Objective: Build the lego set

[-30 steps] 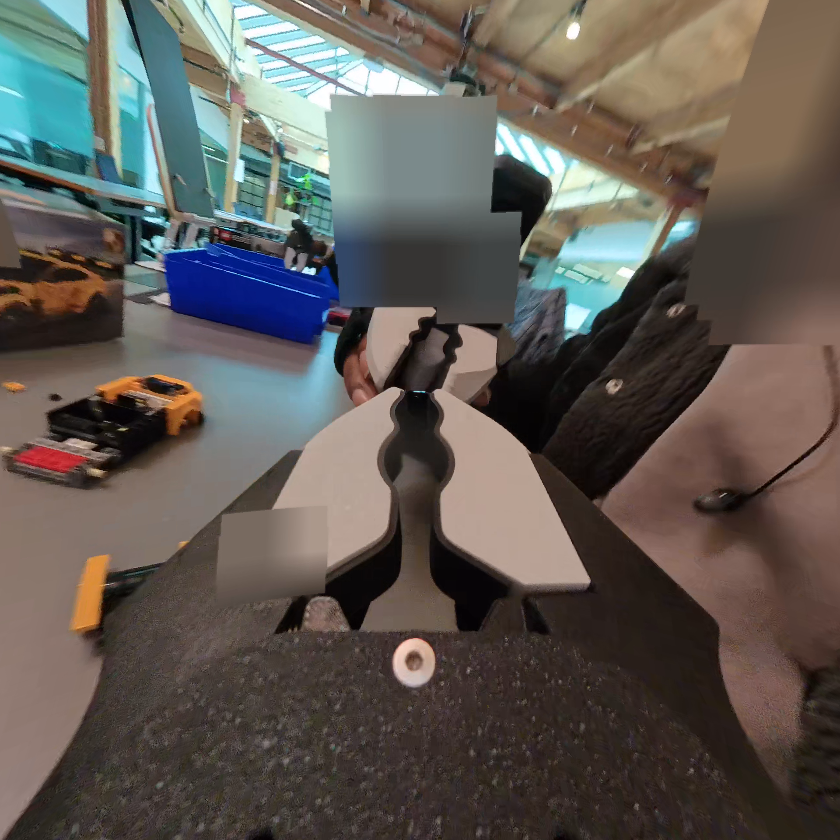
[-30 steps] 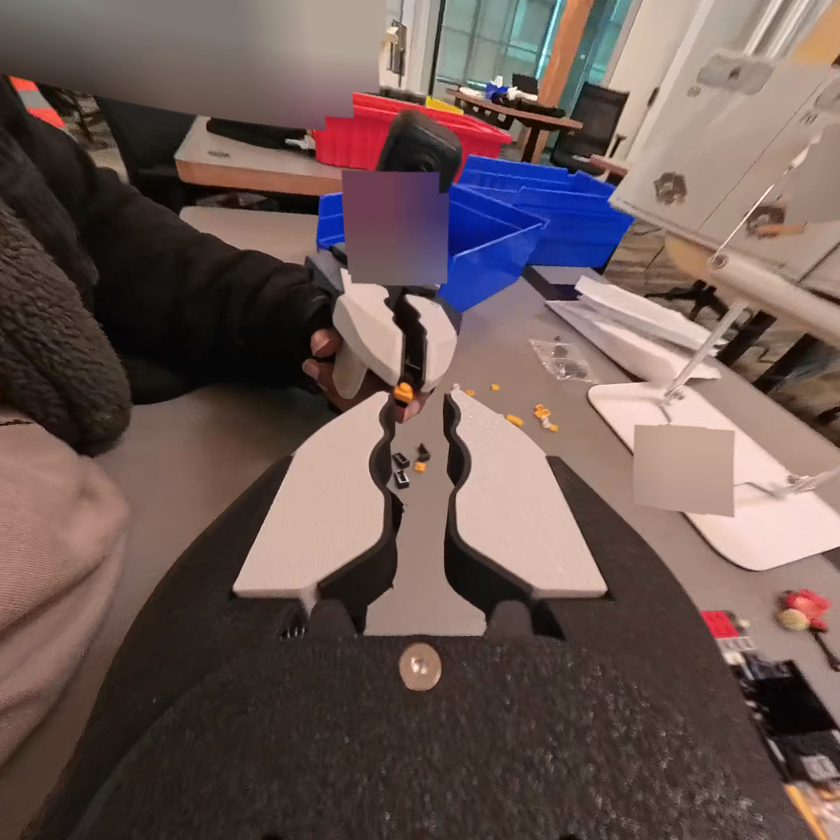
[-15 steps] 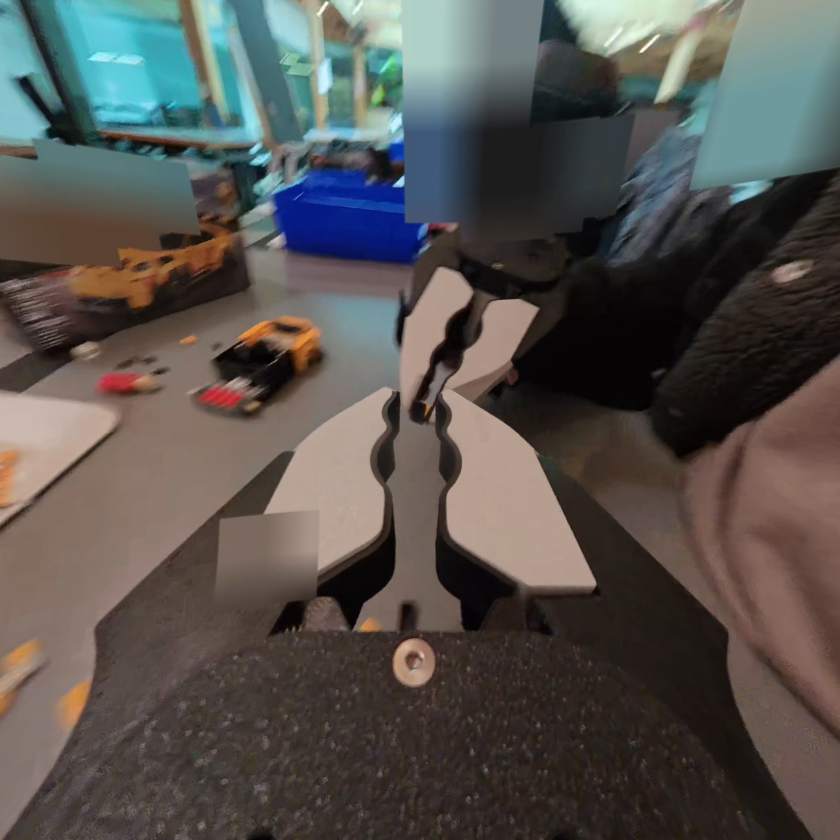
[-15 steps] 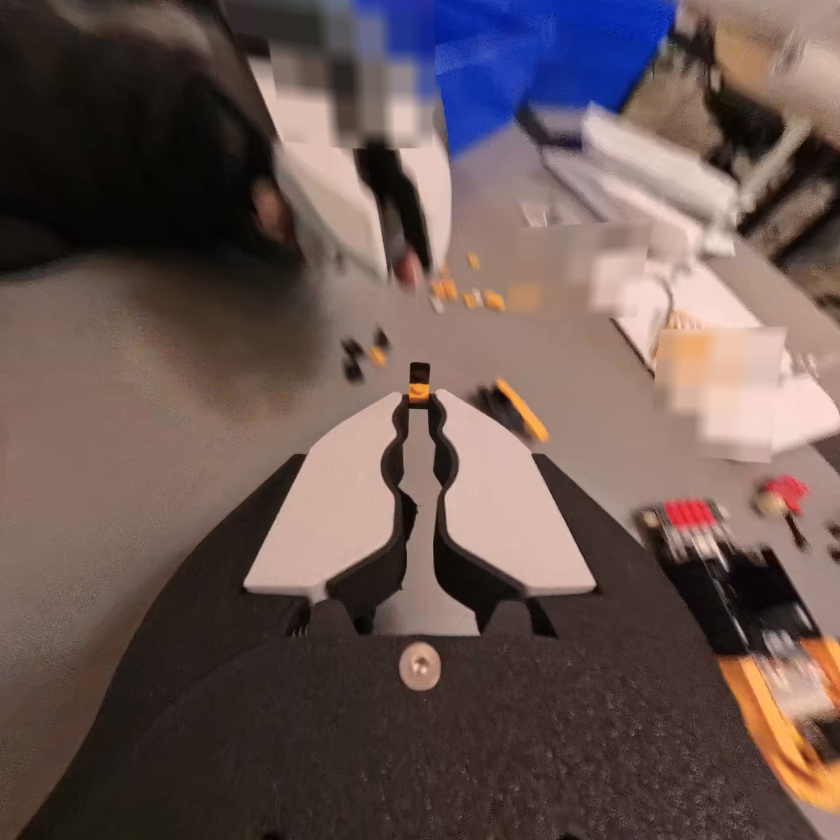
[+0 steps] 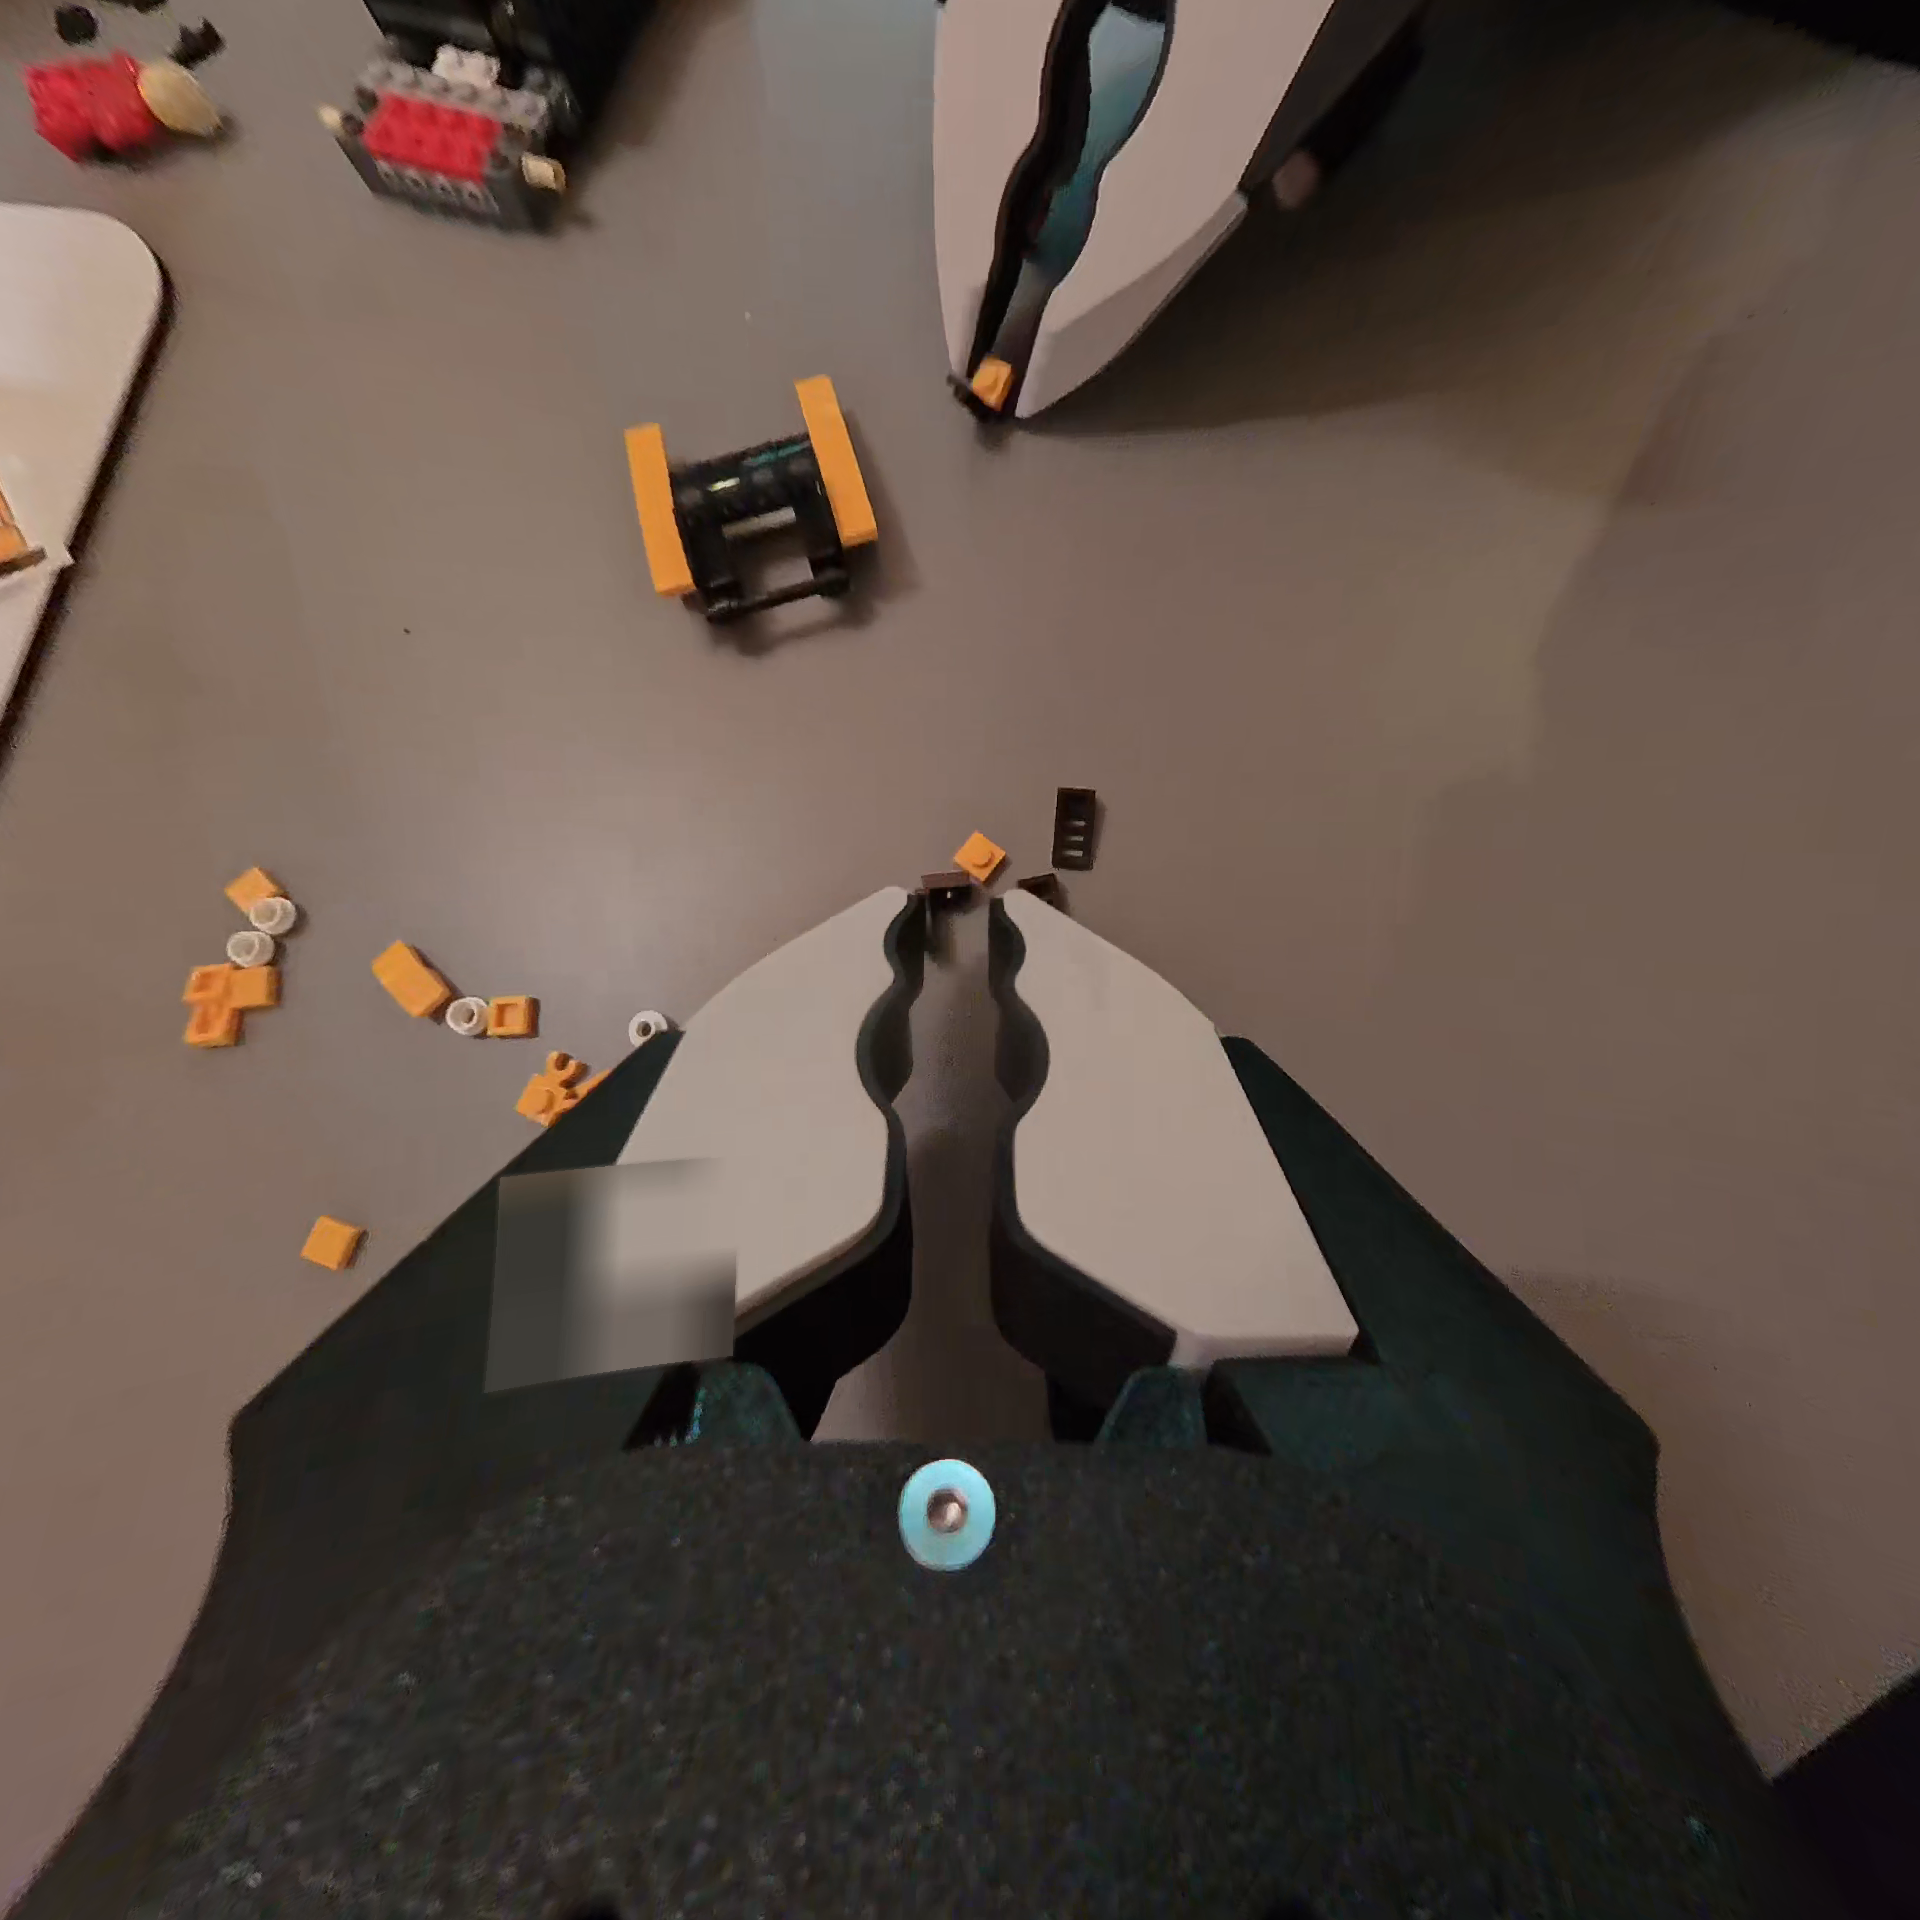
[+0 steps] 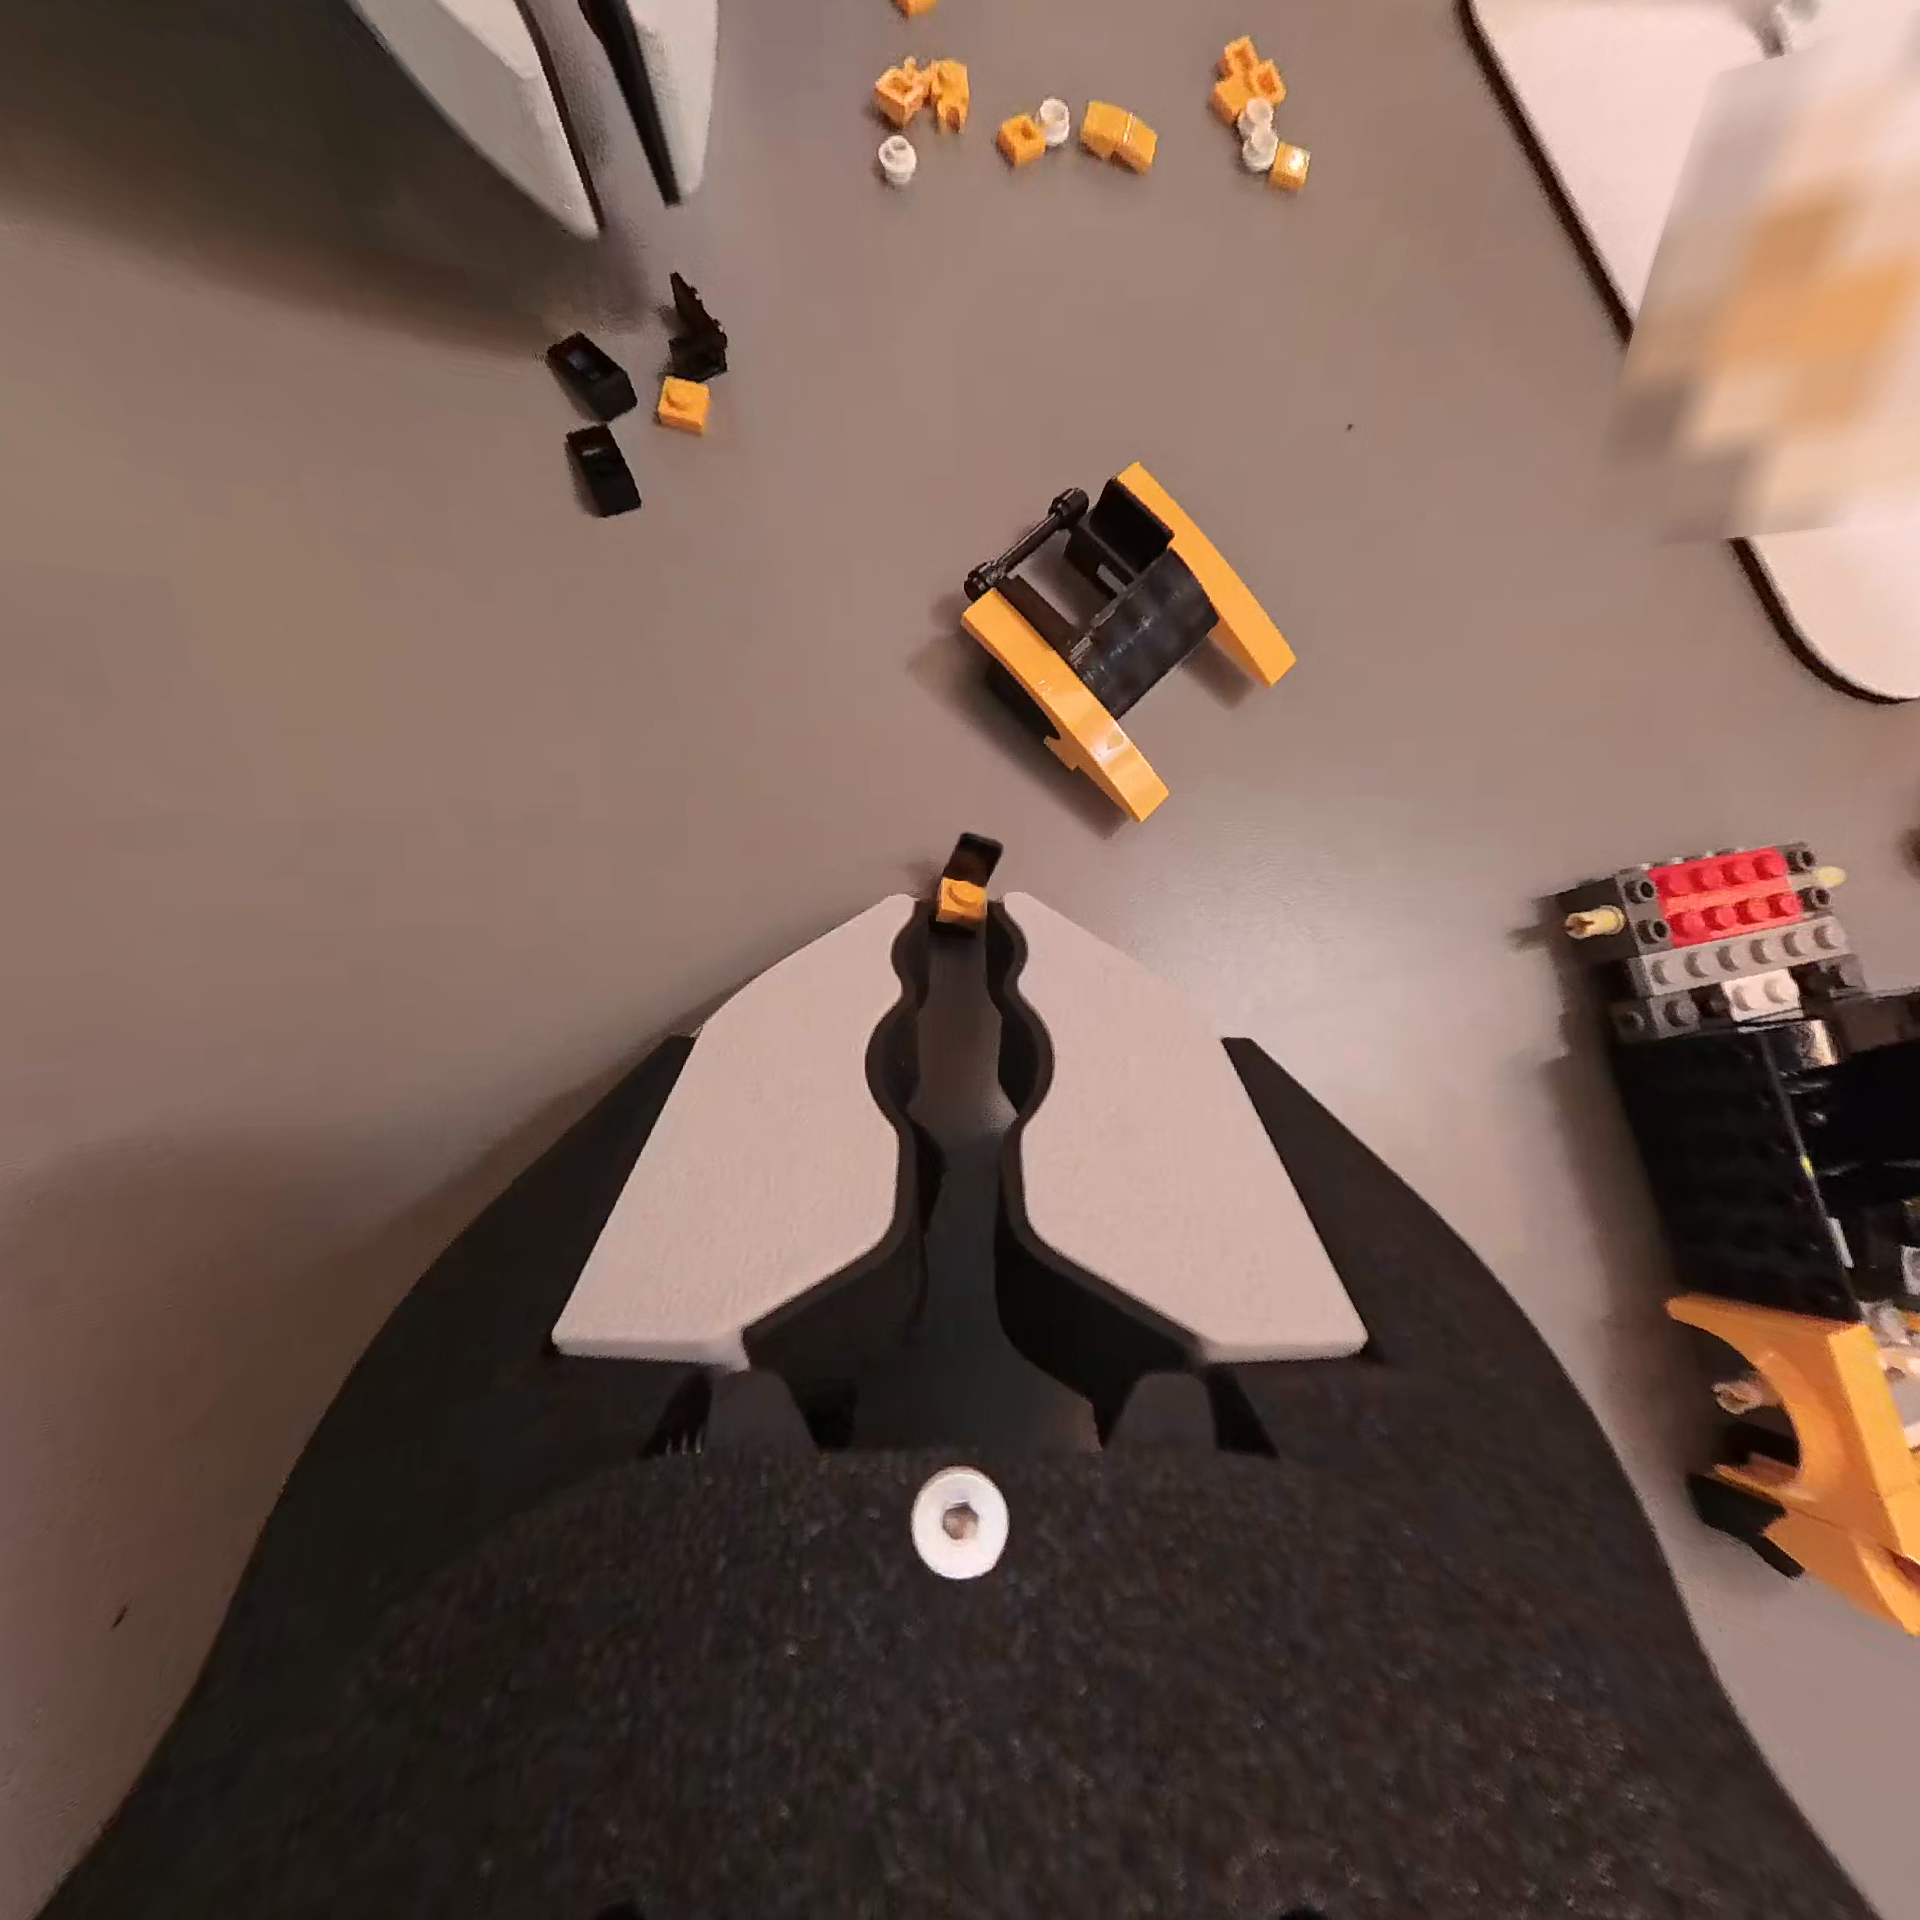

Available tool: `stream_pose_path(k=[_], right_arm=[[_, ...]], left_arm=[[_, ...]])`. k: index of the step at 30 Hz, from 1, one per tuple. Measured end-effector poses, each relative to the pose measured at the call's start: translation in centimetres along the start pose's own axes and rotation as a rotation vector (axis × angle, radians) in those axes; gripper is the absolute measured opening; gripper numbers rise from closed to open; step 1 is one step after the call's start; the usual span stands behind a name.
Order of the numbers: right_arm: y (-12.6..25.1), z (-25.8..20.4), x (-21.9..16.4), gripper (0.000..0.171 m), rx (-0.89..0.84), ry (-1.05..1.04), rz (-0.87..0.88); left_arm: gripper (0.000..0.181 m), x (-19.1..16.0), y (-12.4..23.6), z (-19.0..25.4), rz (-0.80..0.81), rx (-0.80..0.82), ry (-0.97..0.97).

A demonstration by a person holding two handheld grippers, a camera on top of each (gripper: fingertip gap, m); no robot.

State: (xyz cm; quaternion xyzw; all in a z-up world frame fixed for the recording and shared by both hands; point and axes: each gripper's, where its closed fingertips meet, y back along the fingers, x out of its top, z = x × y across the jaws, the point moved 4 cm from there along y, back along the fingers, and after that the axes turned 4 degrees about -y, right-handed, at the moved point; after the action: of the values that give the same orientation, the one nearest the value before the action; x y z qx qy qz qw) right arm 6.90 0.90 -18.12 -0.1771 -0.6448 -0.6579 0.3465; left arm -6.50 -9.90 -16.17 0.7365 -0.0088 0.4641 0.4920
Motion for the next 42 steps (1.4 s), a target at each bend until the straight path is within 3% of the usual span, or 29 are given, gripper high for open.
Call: stream_pose_path(k=[4, 17, 21, 29, 38, 42], right_arm=[[0.2, 0.0, 0.1, 0.021, 0.010, -0.008, 0.008], [1.4, 0.2, 2.2, 0.025, -0.006, -0.023, 0.203], [1.5, -0.5, 3.1, 0.027, -0.027, 0.036, 0.267], [1.7, -4.7, 4.9, 0.026, 0.019, 0.318, 0.386], [1.0, -7.4, 4.5, 0.023, 0.006, 0.582, 0.334], [1.1, -7.4, 4.7, 0.009, -0.052, 0.635, 0.347]], left_arm=[[0.013, -0.9, -0.6, -0.4, -0.056, 0.030, -0.003], [0.003, -1.1, -1.5, -0.8, -0.091, 0.067, 0.001], [0.003, 0.0, -0.8, -1.2, -0.006, 0.091, 0.040], [0.003, 4.0, -0.9, 1.7, 0.226, -0.191, 0.245], [0.003, 4.6, -2.7, 4.0, 0.215, -0.386, 0.353], [0.003, 4.7, -2.8, 4.3, 0.206, -0.420, 0.382]])
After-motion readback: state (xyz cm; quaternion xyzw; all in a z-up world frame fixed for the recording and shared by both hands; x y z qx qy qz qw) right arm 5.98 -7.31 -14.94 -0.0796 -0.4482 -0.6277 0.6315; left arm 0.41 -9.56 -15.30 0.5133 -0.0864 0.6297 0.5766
